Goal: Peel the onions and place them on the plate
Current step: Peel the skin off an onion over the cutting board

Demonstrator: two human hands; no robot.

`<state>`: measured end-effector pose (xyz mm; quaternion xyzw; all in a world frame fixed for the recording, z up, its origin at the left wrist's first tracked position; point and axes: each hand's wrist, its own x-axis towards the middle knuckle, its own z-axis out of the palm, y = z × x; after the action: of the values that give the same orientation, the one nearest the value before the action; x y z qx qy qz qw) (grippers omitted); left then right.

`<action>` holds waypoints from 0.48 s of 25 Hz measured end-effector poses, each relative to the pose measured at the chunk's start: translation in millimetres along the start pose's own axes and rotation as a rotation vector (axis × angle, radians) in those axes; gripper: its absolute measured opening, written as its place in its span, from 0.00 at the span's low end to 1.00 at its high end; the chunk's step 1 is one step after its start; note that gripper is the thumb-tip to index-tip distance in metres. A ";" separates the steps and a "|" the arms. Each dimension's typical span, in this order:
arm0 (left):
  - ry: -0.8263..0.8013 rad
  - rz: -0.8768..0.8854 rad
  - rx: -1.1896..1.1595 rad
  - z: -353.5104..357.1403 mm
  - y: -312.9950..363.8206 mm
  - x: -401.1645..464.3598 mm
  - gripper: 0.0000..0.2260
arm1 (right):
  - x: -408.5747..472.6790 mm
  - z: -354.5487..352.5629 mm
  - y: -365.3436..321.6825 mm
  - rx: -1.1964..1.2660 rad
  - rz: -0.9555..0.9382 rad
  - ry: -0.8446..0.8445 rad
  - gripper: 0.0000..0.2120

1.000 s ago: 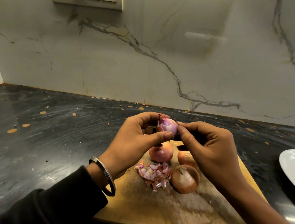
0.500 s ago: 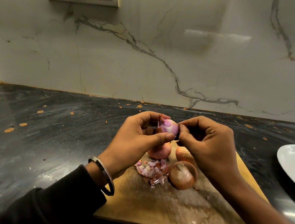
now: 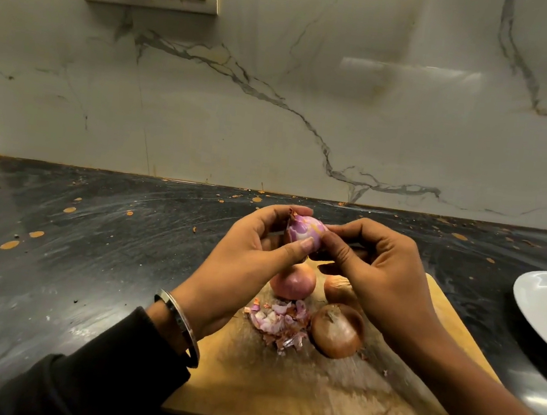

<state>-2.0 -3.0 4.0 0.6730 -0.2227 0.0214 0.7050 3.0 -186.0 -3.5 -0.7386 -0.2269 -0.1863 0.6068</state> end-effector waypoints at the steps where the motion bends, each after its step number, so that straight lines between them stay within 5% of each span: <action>1: 0.012 0.004 0.001 0.7 -0.4 -0.1 0.19 | -0.4 0.5 -0.1 -0.013 -0.006 -0.003 0.05; 12: 0.038 -0.043 -0.120 -0.6 1.6 1.1 0.18 | -1.8 2.4 -2.1 -0.078 -0.027 0.049 0.01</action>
<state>-1.4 -2.6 5.9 0.6337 -0.1954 0.0055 0.7485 0.3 -183.5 -3.2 -0.7537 -0.2146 -0.2213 0.5805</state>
